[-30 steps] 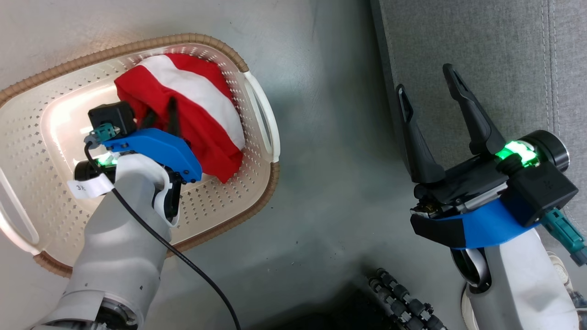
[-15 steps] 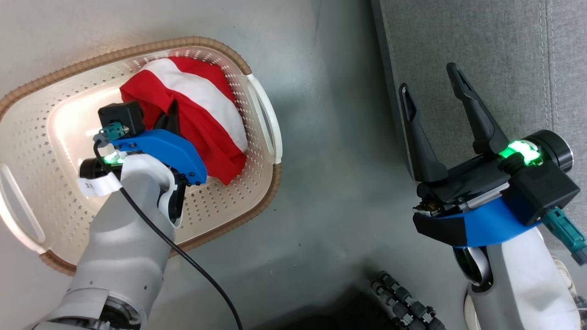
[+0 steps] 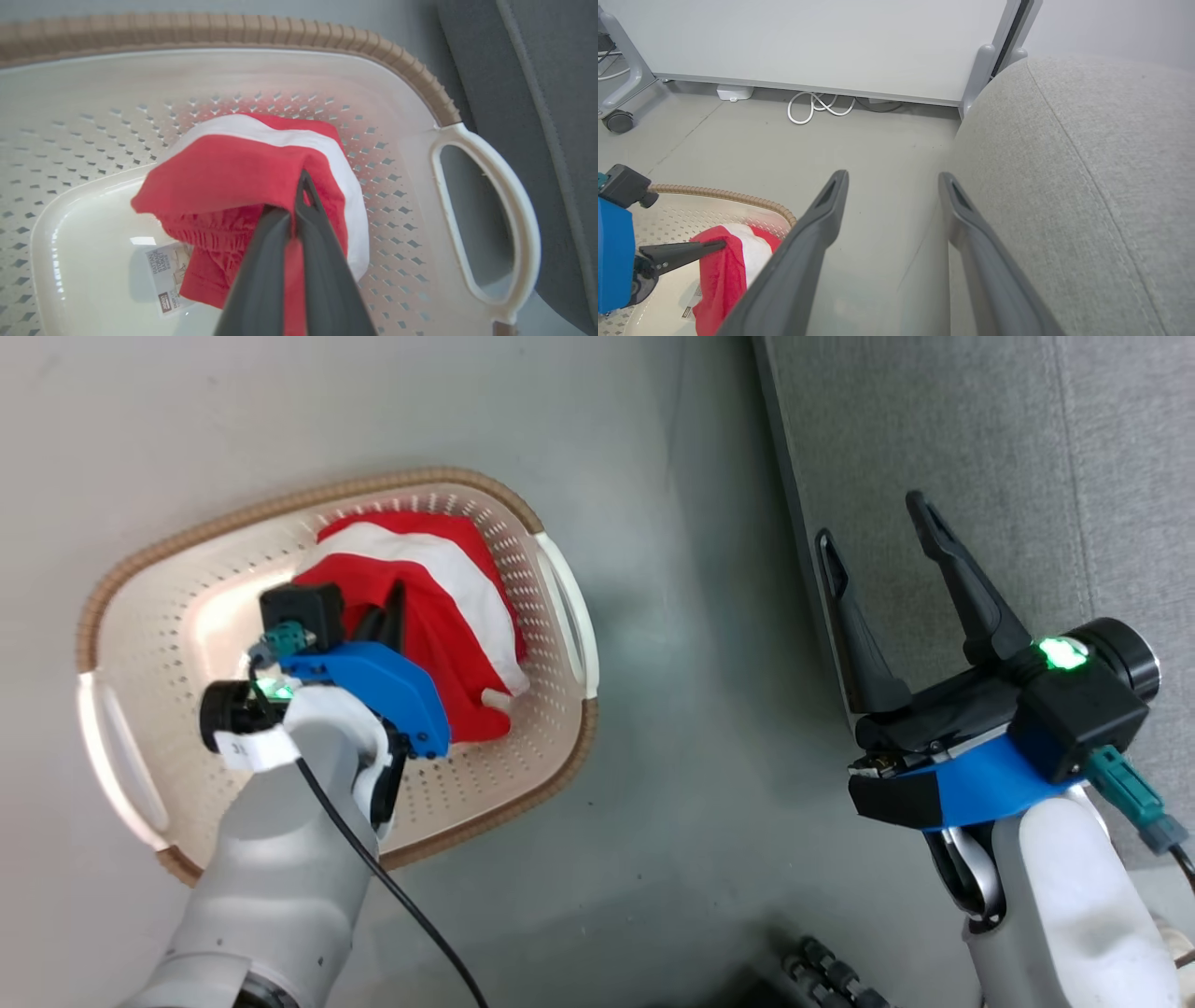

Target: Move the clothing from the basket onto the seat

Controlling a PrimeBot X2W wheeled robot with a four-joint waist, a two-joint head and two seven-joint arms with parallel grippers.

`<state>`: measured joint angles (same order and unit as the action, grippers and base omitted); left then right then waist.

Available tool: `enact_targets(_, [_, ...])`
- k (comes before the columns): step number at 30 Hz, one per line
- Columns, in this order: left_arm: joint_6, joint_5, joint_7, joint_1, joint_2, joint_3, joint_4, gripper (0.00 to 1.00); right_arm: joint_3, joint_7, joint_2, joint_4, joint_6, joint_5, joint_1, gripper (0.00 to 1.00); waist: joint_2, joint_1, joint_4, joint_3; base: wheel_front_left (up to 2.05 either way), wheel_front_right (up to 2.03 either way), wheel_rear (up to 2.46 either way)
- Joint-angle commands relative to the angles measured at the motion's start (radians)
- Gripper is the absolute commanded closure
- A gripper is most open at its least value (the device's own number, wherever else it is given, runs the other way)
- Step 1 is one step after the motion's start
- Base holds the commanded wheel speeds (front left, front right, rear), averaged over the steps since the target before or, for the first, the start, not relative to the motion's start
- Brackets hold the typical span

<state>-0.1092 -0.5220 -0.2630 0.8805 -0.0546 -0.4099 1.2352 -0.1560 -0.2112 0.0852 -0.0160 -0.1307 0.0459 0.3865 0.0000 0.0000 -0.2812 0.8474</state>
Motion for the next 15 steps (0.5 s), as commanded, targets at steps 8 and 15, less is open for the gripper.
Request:
enact_targets(8, [-0.019,-0.022,-0.003,-0.125,0.005,-0.113,-0.078,1.00,-0.014,0.044,0.038,0.092,0.000,0.005,-0.056,0.00,0.0000,0.0000,0.088,-0.251,0.00,0.00,0.00])
enact_targets(15, [-0.024,-0.122,-0.002,-0.232,0.005,-0.264,-0.169,1.00,-0.015,0.087,0.072,0.134,0.000,0.024,-0.130,0.00,0.0000,0.0000,0.144,-0.461,0.00,0.00,0.00])
